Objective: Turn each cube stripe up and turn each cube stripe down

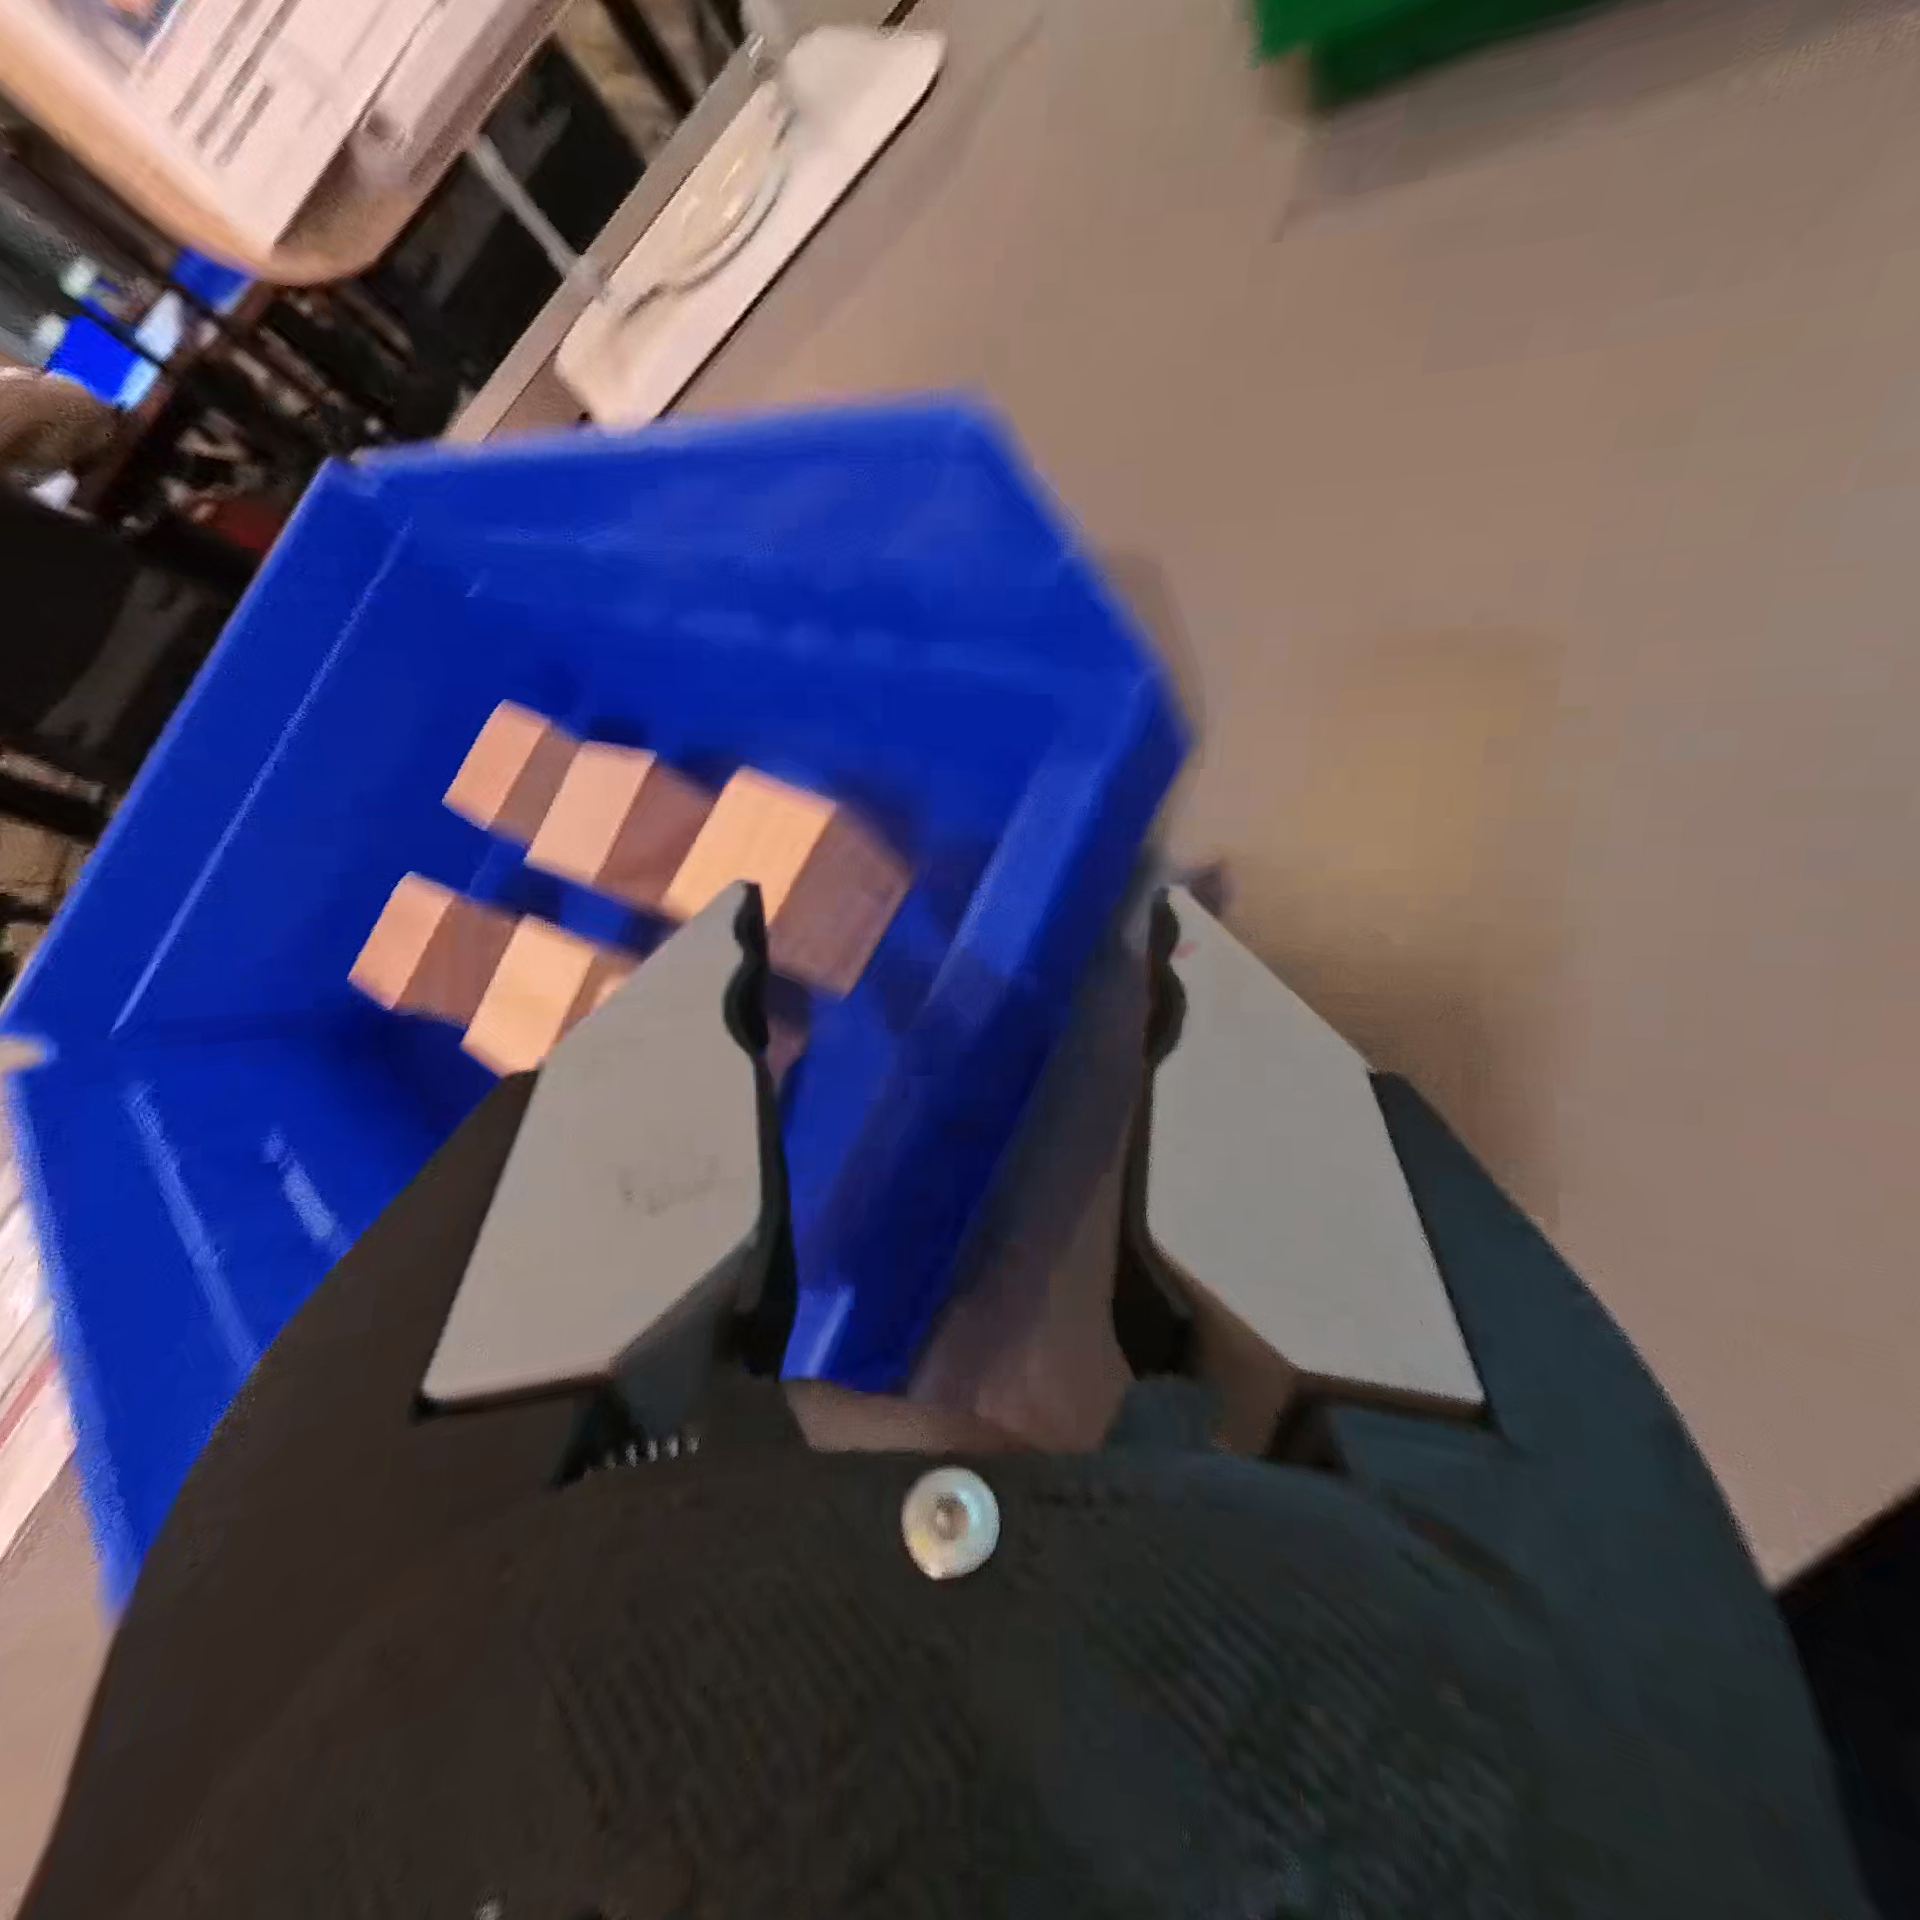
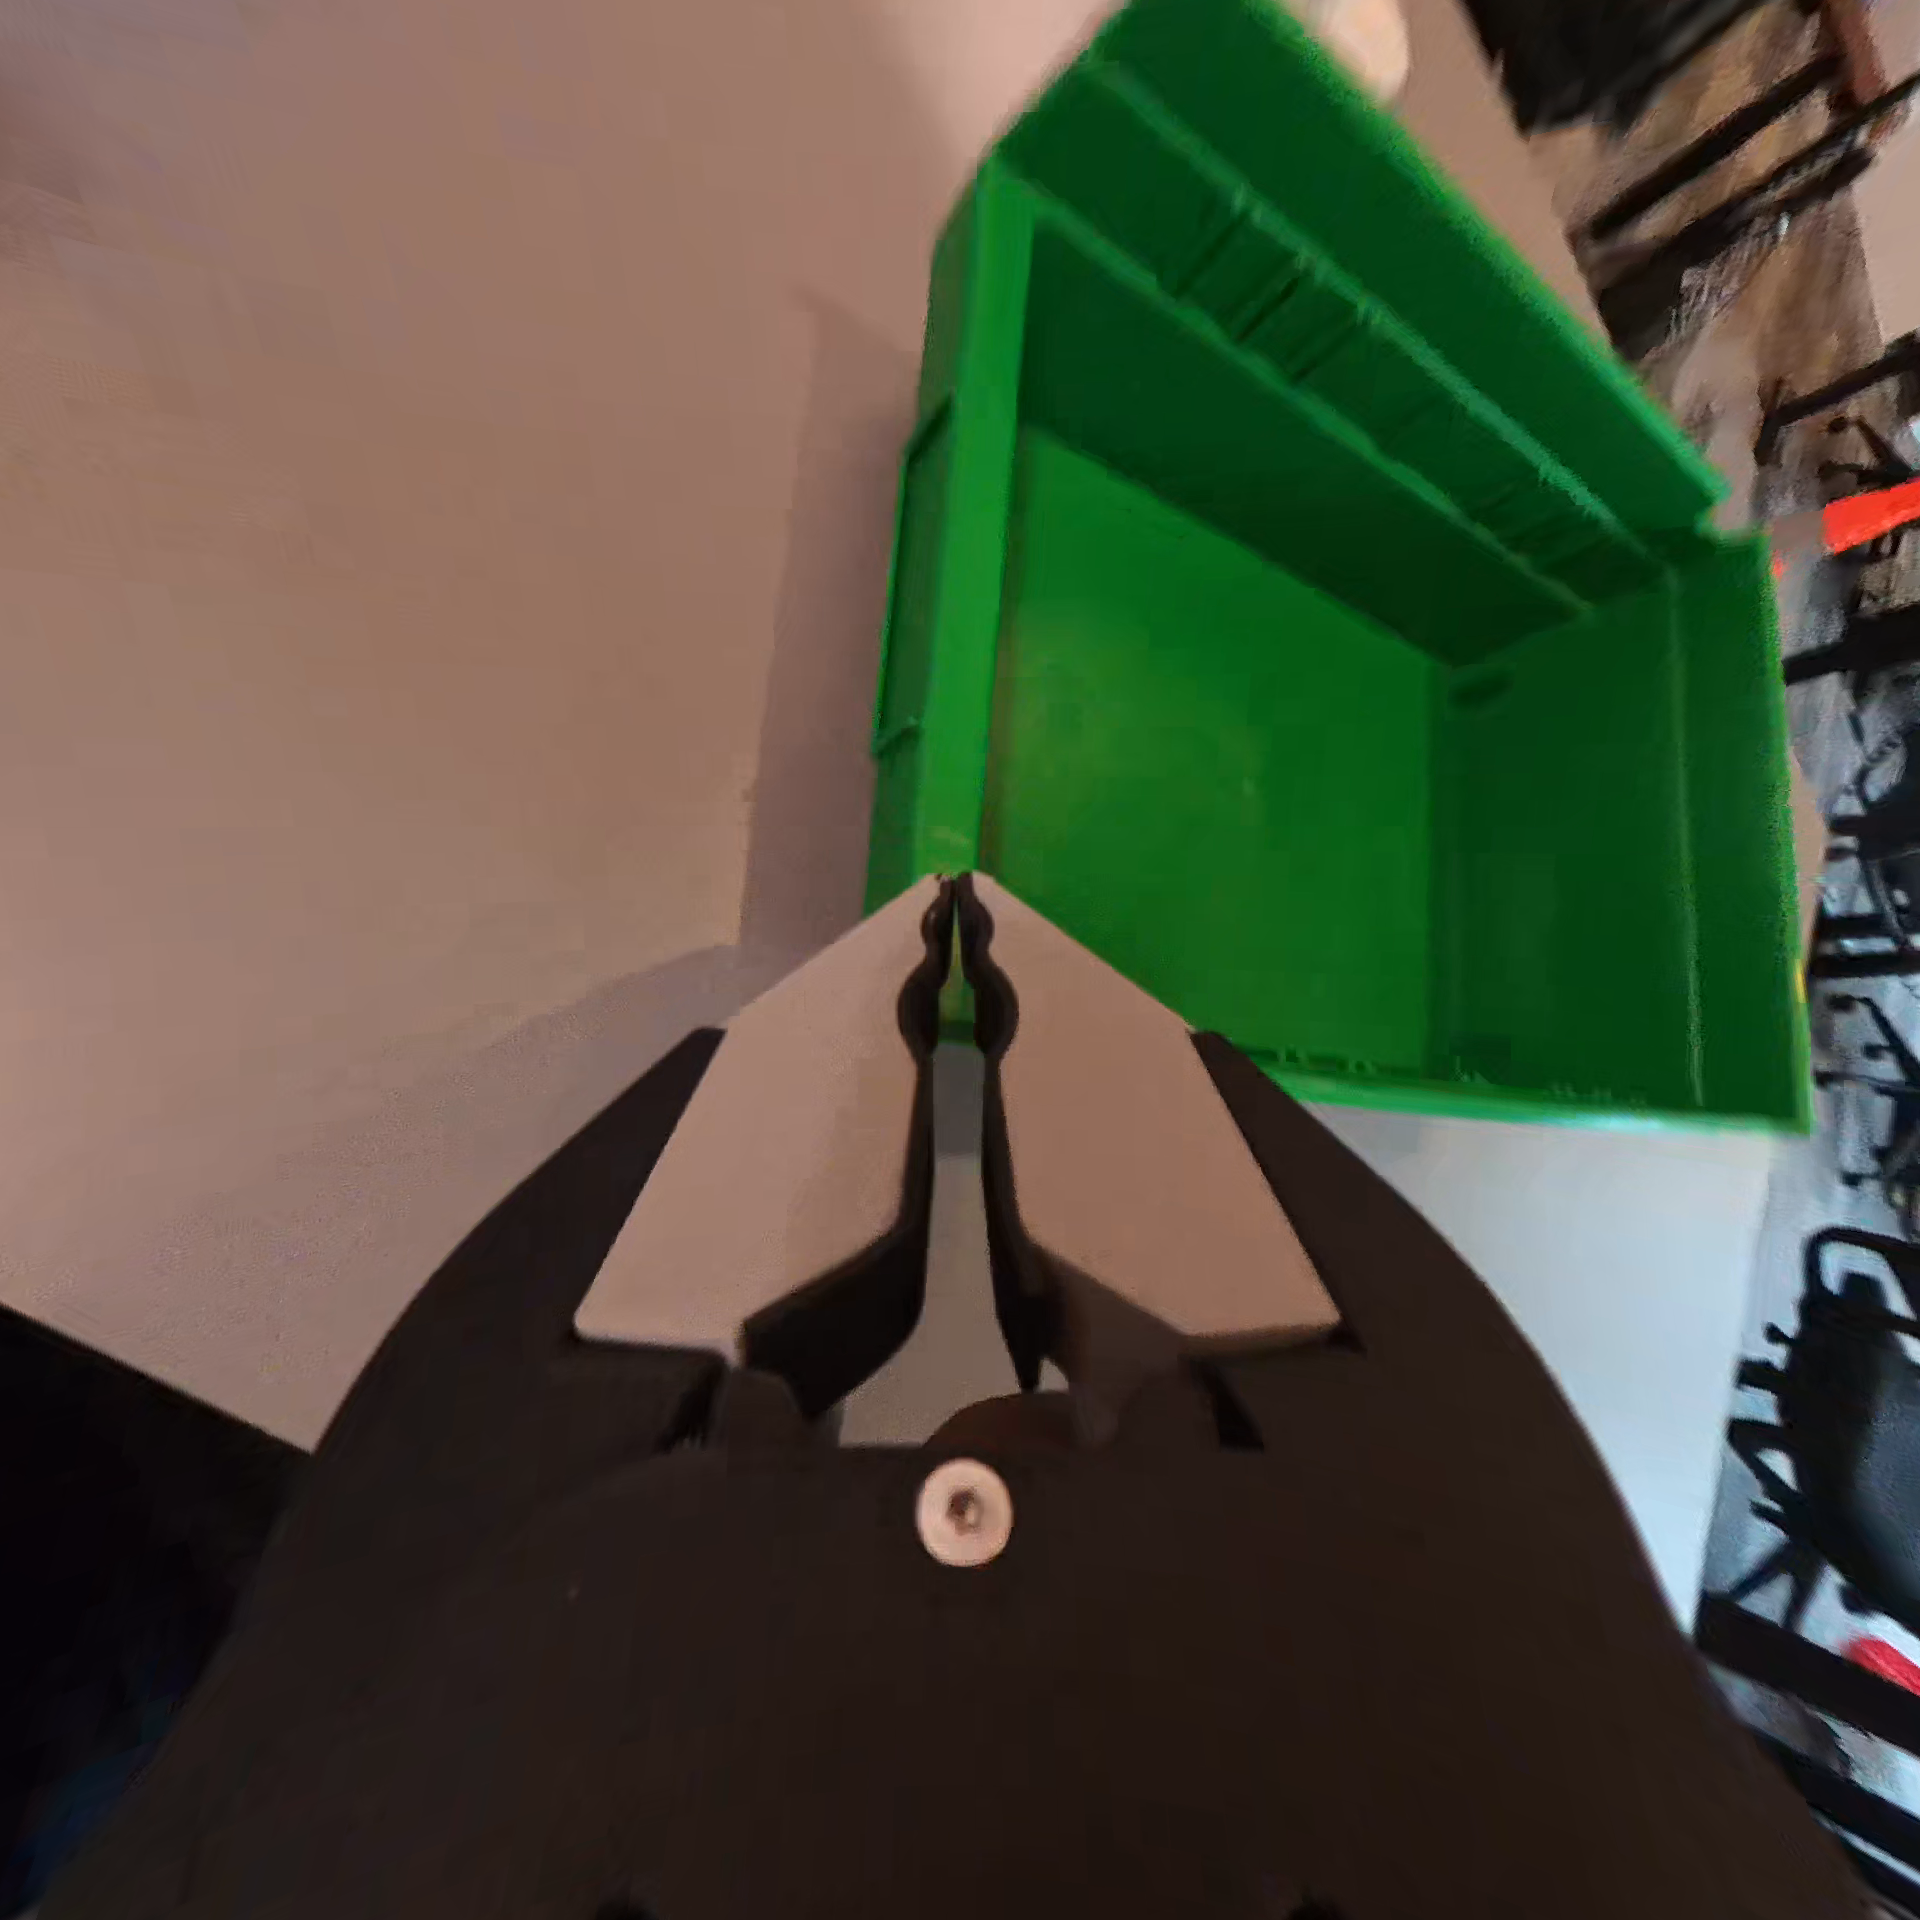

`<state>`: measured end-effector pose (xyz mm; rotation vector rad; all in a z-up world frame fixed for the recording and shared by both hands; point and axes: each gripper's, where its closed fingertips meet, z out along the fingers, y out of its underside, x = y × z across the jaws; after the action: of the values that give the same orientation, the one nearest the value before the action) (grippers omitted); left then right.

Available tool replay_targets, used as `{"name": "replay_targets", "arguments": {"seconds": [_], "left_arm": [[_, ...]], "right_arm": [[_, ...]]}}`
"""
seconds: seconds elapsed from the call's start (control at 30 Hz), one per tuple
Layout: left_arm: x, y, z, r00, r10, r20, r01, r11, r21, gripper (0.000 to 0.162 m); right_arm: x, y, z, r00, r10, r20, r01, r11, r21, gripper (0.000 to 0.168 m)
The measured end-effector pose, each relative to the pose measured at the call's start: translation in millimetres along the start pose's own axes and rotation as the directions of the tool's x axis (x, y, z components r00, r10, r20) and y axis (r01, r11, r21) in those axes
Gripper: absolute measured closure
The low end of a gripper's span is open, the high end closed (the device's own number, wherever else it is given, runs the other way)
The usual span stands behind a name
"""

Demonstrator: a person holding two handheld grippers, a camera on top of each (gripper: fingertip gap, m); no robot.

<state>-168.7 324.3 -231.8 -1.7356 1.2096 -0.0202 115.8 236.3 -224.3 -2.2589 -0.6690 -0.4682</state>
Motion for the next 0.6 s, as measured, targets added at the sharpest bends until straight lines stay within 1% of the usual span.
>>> {"name": "replay_targets", "arguments": {"seconds": [0.03, 0.1, 0.13, 0.17, 0.2, 0.27, 0.3, 0.33, 0.37, 0.4, 0.47, 0.5, 0.53, 0.57, 0.6], "left_arm": [[-14.7, 15.6, -3.1, 1.000, -0.004, 0.023, 0.004, 1.000, -0.012, 0.079], [-48.0, 50.2, -9.7, 0.994, -0.095, 0.057, 0.098, 0.993, -0.061, 0.058], [-52.6, 65.6, -13.0, 0.988, -0.157, 0.000, 0.156, 0.983, -0.098, 0.048], [-56.6, 77.6, -17.5, 0.978, -0.205, -0.046, 0.198, 0.972, -0.128, 0.053], [-66.0, 87.5, -22.0, 0.976, -0.216, -0.041, 0.208, 0.968, -0.142, 0.052], [-92.4, 104.7, -31.7, 0.981, -0.180, 0.069, 0.189, 0.968, -0.163, 0.049], [-102.5, 110.1, -36.0, 0.979, -0.167, 0.120, 0.186, 0.968, -0.168, 0.050], [-105.7, 109.6, -39.4, 0.975, -0.178, 0.135, 0.198, 0.969, -0.150, 0.053], [-99.6, 101.2, -42.1, 0.972, -0.215, 0.096, 0.224, 0.969, -0.105, 0.056], [-87.4, 84.9, -45.1, 0.965, -0.263, 0.017, 0.263, 0.964, -0.033, 0.060], [-61.1, 43.3, -54.1, 0.932, -0.329, -0.154, 0.349, 0.927, 0.134, 0.066], [-51.7, 27.7, -56.2, 0.922, -0.330, -0.204, 0.368, 0.911, 0.186, 0.070], [-47.0, 17.3, -53.5, 0.922, -0.325, -0.211, 0.367, 0.906, 0.211, 0.072], [-46.3, 10.8, -46.7, 0.931, -0.317, -0.184, 0.353, 0.909, 0.222, 0.076], [-48.6, 6.3, -37.9, 0.942, -0.307, -0.135, 0.331, 0.916, 0.227, 0.084]], "right_arm": [[11.2, 14.0, -0.2, 1.000, 0.004, -0.024, -0.005, 1.000, -0.029, 0.165], [45.5, 49.7, -3.5, 0.995, 0.045, -0.091, -0.054, 0.994, -0.097, 0.163], [64.2, 69.6, -5.4, 0.989, 0.085, -0.117, -0.100, 0.987, -0.127, 0.162], [82.6, 89.7, -7.4, 0.981, 0.136, -0.141, -0.157, 0.976, -0.153, 0.160], [100.5, 109.5, -9.3, 0.968, 0.188, -0.165, -0.217, 0.960, -0.177, 0.158], [131.8, 141.2, -13.3, 0.929, 0.304, -0.211, -0.345, 0.918, -0.195, 0.145], [140.2, 149.0, -15.7, 0.906, 0.368, -0.209, -0.406, 0.895, -0.184, 0.140], [139.8, 146.7, -18.1, 0.888, 0.429, -0.164, -0.452, 0.879, -0.151, 0.141], [133.1, 134.2, -21.7, 0.878, 0.470, -0.089, -0.477, 0.875, -0.090, 0.140], [124.2, 116.9, -27.3, 0.878, 0.479, -0.013, -0.479, 0.877, -0.015, 0.140], [101.2, 83.3, -37.8, 0.898, 0.430, 0.093, -0.438, 0.893, 0.102, 0.133], [87.5, 68.3, -40.5, 0.910, 0.392, 0.131, -0.409, 0.902, 0.140, 0.131], [74.7, 54.2, -41.0, 0.920, 0.361, 0.156, -0.385, 0.906, 0.176, 0.129], [65.9, 43.2, -38.9, 0.928, 0.340, 0.155, -0.366, 0.908, 0.204, 0.125], [62.3, 36.4, -33.9, 0.934, 0.333, 0.127, -0.354, 0.910, 0.217, 0.119]]}}
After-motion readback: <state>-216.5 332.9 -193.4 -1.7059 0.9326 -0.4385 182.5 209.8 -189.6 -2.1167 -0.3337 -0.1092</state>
